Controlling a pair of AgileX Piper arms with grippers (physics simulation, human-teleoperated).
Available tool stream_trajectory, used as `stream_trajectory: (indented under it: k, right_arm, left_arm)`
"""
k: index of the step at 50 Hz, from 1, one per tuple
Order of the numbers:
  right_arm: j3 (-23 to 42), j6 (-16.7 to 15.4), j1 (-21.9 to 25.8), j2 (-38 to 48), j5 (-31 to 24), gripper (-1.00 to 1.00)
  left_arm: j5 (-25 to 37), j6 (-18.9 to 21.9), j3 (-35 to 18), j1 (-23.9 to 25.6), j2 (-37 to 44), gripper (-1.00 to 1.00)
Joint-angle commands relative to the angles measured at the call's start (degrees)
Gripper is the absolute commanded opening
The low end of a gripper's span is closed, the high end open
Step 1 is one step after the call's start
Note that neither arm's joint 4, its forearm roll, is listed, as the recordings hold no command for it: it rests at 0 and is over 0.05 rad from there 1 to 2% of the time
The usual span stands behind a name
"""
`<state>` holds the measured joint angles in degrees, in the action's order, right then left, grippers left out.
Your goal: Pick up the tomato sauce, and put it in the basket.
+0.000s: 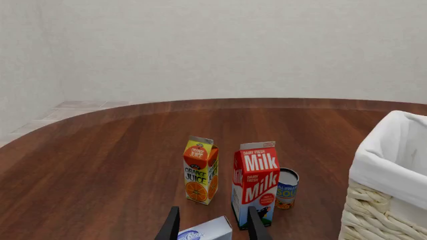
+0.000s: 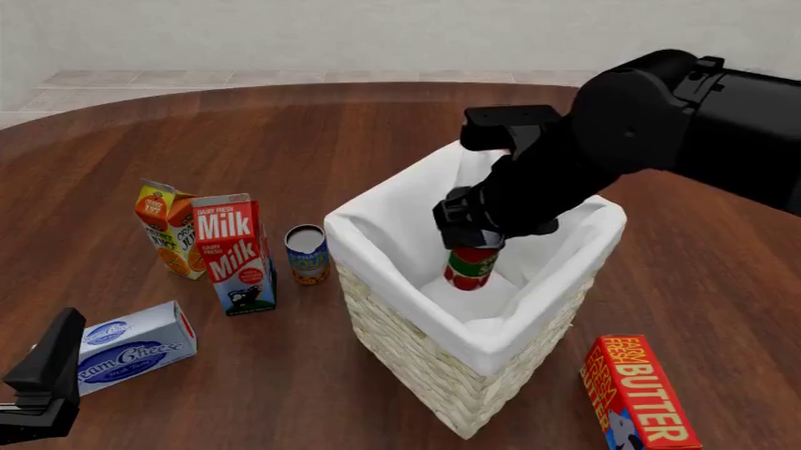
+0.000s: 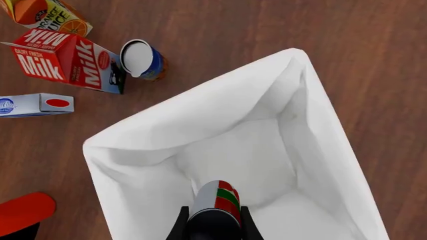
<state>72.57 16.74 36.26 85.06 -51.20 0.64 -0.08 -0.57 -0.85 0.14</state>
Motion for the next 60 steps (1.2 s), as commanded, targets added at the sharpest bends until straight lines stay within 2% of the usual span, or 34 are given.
stream_trajectory:
  k: [1, 45, 46, 60]
  right_arm:
    - [-1.0, 1.5, 0.1, 0.4, 1.3, -1.00]
    - [-1.8, 0.8, -0.8, 2.1, 3.9, -1.00]
    - [-1.9, 1.3, -0.7, 2.1, 3.6, 1.00]
    - [-1.9, 1.3, -0.9, 1.6, 3.6, 1.00]
  left_arm:
    - [-0.1, 0.1, 0.0, 0.0, -0.1, 1.00]
    - [-0.1, 0.2, 0.0, 0.0, -0.1, 1.00]
    - [-0.1, 0.2, 0.0, 0.0, -0.1, 1.00]
    - [-0.1, 0.2, 0.0, 0.0, -0.1, 1.00]
